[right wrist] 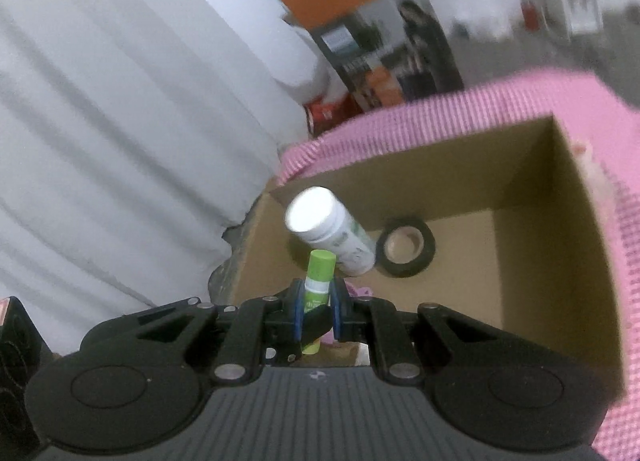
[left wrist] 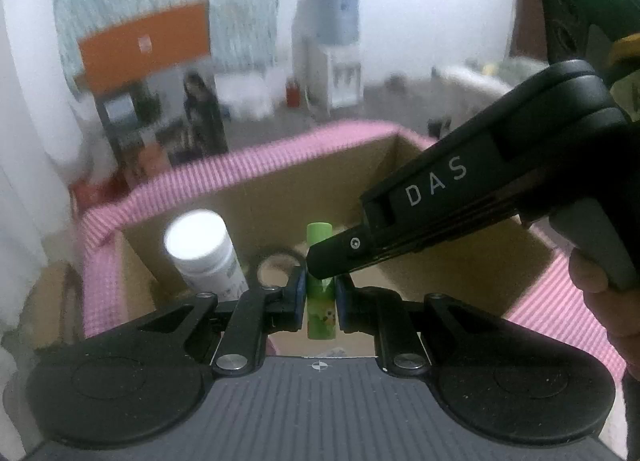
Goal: Organize rigid objects
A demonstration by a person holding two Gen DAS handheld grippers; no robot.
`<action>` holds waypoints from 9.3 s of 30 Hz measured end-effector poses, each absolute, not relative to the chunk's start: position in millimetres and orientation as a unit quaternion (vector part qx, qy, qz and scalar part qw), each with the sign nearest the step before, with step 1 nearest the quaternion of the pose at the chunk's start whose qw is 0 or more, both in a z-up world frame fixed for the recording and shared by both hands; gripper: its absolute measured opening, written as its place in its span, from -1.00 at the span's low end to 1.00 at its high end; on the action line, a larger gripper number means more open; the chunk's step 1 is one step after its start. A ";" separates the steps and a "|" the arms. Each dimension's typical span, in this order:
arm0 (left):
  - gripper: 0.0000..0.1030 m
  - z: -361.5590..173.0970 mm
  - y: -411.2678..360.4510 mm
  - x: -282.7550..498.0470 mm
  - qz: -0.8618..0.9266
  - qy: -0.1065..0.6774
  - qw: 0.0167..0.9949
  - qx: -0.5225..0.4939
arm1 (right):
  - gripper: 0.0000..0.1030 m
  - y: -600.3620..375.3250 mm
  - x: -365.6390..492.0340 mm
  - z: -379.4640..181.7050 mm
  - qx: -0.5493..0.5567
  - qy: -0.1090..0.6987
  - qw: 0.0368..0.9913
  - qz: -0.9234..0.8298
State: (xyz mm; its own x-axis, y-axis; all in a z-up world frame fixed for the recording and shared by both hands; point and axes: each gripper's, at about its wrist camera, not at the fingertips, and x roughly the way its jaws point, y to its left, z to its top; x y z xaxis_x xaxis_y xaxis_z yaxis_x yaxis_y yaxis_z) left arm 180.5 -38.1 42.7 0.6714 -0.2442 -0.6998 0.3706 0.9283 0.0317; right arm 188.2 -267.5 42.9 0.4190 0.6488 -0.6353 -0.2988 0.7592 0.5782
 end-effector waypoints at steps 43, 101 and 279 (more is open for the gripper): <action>0.88 96.8 -38.5 107.6 -0.183 0.320 0.924 0.096 | 0.37 -353.0 124.6 68.9 0.228 0.382 0.851 0.280; -0.21 -56.0 -179.3 85.5 -0.298 0.429 0.851 0.056 | -0.48 -424.5 79.5 -86.4 0.169 0.514 0.800 0.257; -0.68 87.0 -79.4 140.3 -0.215 0.238 0.942 0.099 | -0.74 -297.4 127.8 110.3 0.030 0.308 0.884 0.350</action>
